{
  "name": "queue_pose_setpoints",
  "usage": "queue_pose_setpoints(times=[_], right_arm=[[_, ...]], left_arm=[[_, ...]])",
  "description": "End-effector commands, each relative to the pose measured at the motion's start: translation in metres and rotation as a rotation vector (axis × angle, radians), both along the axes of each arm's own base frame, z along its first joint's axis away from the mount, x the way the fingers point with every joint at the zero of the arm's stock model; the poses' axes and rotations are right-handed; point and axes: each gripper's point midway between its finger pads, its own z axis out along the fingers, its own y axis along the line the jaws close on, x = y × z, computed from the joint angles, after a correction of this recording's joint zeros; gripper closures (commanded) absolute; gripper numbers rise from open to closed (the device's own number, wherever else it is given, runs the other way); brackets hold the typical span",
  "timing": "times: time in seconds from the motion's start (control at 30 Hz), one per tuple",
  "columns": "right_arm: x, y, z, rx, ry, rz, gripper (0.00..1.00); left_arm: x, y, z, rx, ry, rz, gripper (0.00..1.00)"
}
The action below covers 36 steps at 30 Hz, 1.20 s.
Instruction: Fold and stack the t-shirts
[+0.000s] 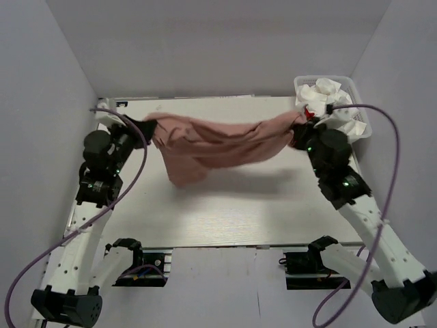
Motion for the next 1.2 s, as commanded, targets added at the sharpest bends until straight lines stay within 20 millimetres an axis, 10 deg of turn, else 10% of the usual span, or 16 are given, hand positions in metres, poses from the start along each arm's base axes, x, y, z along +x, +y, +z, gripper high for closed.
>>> queue_pose_setpoints(times=[0.0,0.13,0.27,0.53,0.67,0.9,0.97,1.03,1.07,1.1,1.17], right_arm=[[-0.029,-0.015,0.115,0.051,-0.280,0.020,1.00],[-0.069,-0.012,0.185,0.056,-0.457,0.143,1.00],[-0.113,-0.021,0.240,0.083,-0.596,0.202,1.00],[-0.124,-0.020,0.240,0.079,-0.615,0.233,1.00],[-0.080,-0.005,0.169,0.080,-0.439,0.206,1.00],[-0.004,0.025,-0.045,0.043,0.014,0.147,1.00],[0.002,0.040,-0.118,0.025,0.186,0.187,1.00],[0.011,0.049,-0.145,0.025,0.254,0.206,1.00],[0.016,0.049,-0.161,0.003,0.299,0.195,0.92],[0.017,0.047,-0.169,-0.013,0.336,0.186,0.62],[0.029,0.053,-0.171,-0.026,0.389,0.179,0.54]], left_arm=[[-0.023,0.007,0.106,-0.011,-0.267,0.012,1.00],[-0.058,0.014,0.173,-0.003,-0.411,0.017,1.00],[-0.088,0.026,0.199,-0.020,-0.494,0.061,1.00],[-0.120,0.034,0.210,-0.051,-0.538,0.079,1.00],[-0.086,0.034,0.162,-0.060,-0.389,0.113,1.00],[0.026,0.068,-0.064,0.057,0.188,0.401,0.95],[0.038,0.078,-0.114,0.071,0.337,0.487,0.79],[0.046,0.083,-0.177,0.140,0.511,0.527,0.42],[0.054,0.080,-0.178,0.142,0.525,0.518,0.27],[0.059,0.074,-0.183,0.139,0.545,0.492,0.17],[0.064,0.068,-0.188,0.149,0.570,0.457,0.00]])
